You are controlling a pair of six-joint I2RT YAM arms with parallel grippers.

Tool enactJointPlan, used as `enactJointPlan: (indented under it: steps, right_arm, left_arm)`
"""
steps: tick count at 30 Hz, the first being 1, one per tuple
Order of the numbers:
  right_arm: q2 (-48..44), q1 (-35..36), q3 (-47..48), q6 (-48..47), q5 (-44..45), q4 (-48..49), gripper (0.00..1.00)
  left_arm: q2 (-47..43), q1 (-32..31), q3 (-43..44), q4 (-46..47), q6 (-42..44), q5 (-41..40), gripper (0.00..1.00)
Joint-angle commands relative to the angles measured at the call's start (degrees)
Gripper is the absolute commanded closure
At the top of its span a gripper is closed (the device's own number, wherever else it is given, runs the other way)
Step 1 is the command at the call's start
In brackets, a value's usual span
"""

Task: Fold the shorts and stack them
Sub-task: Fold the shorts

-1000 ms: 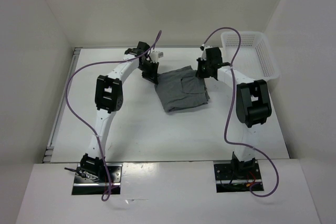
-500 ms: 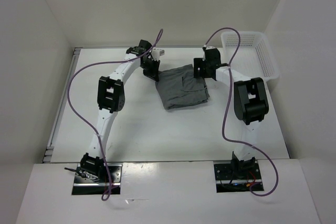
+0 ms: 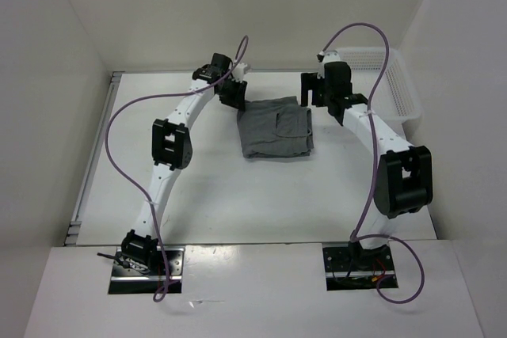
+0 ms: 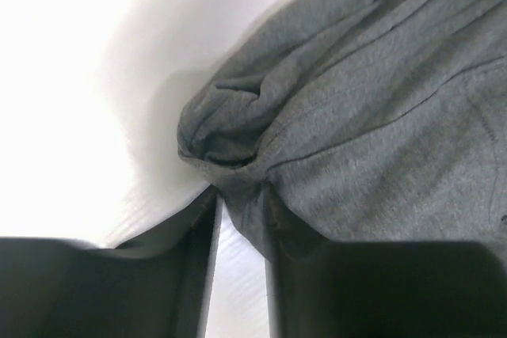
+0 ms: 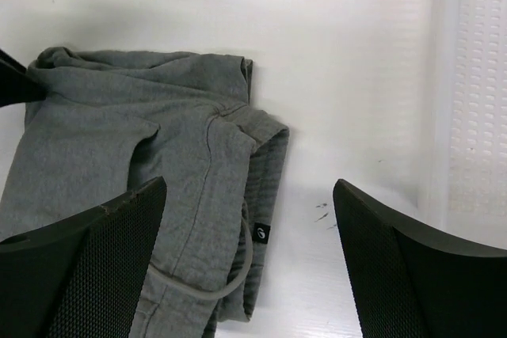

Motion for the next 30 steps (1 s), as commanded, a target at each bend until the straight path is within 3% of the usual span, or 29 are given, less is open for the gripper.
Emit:
enactJointPlan:
  steps: [1, 8, 14, 18, 19, 23, 30]
  right_arm:
    - [-2.11, -0.32, -1.39, -2.85, 1.48, -1.76, 0.09]
    - [-3.95, -0.32, 0.19, -5.66, 0.43, -2.82, 0.09]
    - [-8.44, -0.32, -0.41, -8.91, -0.10, -5.44, 0.07]
    - [-13.27, -2.77, -2.78, -12.51, -0.10, -7.74, 0.03]
    - [-15.89, -3.65, -3.58, -12.52, -0.10, -8.43, 0.01]
    - [-23.09, -9.97, -6.57, -14.71, -0.63, -8.44, 0.01]
    - [-37.78, -15.08, -14.55, -18.67, 2.00, -7.92, 0.01]
  left_arm:
    - [1.38, -0.84, 4.10, 3.73, 1.13, -0.73, 0.55]
    - [-1.77, -0.24, 4.81, 4.26, 1.13, -4.69, 0.26]
    - [-12.57, 1.78, -0.18, 4.26, 1.13, -7.06, 0.15]
    - [-22.33, 4.51, -11.51, 3.21, 1.13, -6.28, 0.11]
    - [-26.61, 6.08, -17.19, 3.21, 1.13, -6.27, 0.05]
    - [-36.92, 10.56, -30.47, 3.82, 1.13, -5.04, 0.00]
    - [-54.92, 18.39, -50.27, 7.25, 1.13, -7.94, 0.00]
